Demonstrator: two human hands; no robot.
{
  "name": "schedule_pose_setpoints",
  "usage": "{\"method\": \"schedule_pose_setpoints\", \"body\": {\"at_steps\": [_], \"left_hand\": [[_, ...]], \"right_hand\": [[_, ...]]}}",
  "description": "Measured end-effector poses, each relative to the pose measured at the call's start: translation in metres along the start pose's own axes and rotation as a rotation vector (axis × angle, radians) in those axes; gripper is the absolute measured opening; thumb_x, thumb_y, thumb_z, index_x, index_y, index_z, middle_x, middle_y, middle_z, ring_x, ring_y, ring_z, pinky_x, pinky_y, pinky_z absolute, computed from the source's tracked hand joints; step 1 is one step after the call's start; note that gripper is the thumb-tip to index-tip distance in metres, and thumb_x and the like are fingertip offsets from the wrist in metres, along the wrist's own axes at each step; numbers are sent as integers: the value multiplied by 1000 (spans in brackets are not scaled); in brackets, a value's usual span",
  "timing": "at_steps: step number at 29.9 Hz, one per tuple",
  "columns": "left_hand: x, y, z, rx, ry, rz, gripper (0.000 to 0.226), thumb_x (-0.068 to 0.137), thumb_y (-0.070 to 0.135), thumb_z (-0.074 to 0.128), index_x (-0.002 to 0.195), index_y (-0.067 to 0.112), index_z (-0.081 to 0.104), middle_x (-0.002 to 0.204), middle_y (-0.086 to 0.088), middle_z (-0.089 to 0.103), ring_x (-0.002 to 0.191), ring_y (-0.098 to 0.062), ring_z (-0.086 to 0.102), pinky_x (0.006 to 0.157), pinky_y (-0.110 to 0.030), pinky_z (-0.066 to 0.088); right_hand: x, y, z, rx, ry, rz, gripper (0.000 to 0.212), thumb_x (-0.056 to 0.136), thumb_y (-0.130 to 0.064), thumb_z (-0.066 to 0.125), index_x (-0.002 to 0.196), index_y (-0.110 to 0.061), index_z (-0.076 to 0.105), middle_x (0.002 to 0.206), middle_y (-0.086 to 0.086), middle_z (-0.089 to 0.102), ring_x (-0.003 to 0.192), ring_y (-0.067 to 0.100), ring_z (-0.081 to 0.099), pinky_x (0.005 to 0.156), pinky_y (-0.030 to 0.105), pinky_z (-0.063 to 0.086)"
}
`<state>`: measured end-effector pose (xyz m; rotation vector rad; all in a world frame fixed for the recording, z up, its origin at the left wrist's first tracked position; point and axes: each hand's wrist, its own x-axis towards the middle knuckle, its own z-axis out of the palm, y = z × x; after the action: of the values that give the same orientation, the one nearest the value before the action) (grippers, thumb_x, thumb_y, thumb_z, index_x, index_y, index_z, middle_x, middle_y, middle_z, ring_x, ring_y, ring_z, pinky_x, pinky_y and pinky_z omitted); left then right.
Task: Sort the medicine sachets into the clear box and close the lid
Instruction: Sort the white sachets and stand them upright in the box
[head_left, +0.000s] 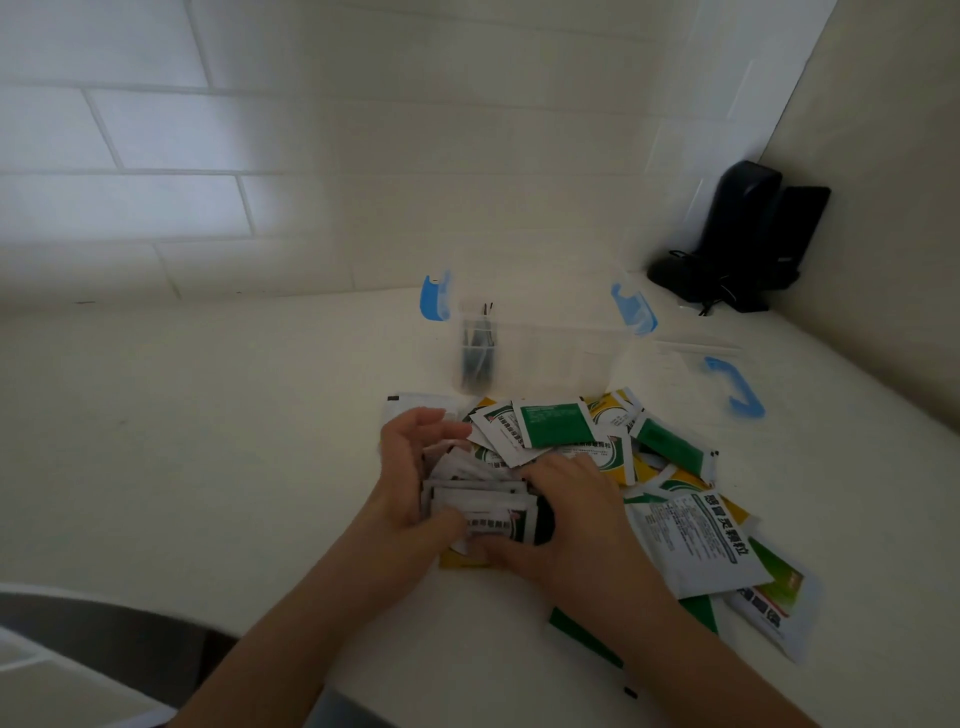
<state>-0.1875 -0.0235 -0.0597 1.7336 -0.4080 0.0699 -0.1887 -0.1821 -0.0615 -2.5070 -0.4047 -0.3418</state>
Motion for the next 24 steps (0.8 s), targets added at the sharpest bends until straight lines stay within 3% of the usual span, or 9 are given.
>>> {"method": "schedule_pose_setpoints", "body": {"at_steps": [3,6,9,11,14,16,18,22,24], "left_hand": [[-2,-3,4,82,-8,-55,56,79,26,65,109,45,21,127,6,41,113,-7,51,85,-17,51],[-4,-3,6,278,37,-59,80,61,63,58,125,38,18,134,15,38,120,-12,48,99,-36,46],[-3,-3,5,197,13,9,84,66,61,58,133,33,16,127,42,31,115,12,46,91,-11,44],[-2,-3,5,162,-14,-26,79,64,59,56,127,45,9,125,34,37,108,20,47,83,0,41],[-2,-7,6,247,-56,-92,77,62,65,52,120,56,3,122,36,34,106,26,41,87,3,33],[-4,-12,9,428,-82,-82,77,66,73,45,123,56,-5,128,33,24,116,19,27,101,-7,18],[-5,-17,10,629,-43,-38,81,69,78,33,134,45,-3,135,22,24,122,7,18,103,-13,5],[-7,-14,11,764,35,23,100,64,85,4,141,23,14,143,6,37,131,-6,28,102,-11,-1],[-9,-9,12,893,22,49,111,58,84,-11,140,17,24,144,2,40,133,-9,30,106,-17,2]], "right_hand": [[-2,1,-4,-84,-76,0,42,58,-62,64,75,-24,58,69,-15,37,78,9,34,69,27,24],[0,-2,-7,-105,-57,-28,33,64,-51,68,62,-24,49,62,-17,26,72,10,32,60,27,20],[0,-4,-12,-77,94,-92,30,67,-49,59,59,-20,56,60,-13,42,65,10,40,63,16,26],[1,-5,-12,-39,109,-93,30,68,-51,54,66,-21,59,65,-12,50,66,10,43,63,20,31],[0,-4,-7,0,29,-8,31,67,-45,66,88,-22,61,76,-15,44,76,8,40,67,27,26],[-1,1,-4,-19,-29,30,36,68,-41,69,95,-19,59,75,-15,38,79,8,36,67,24,18],[-1,4,-4,-64,-49,29,36,70,-44,66,94,-19,58,75,-12,41,77,7,34,65,23,16],[0,1,-6,-67,21,-15,34,71,-48,58,89,-20,63,79,-3,60,76,9,39,70,26,22],[0,-1,-7,-100,-42,-33,44,68,-55,45,91,-22,63,78,-7,55,77,11,41,71,28,24]]}}
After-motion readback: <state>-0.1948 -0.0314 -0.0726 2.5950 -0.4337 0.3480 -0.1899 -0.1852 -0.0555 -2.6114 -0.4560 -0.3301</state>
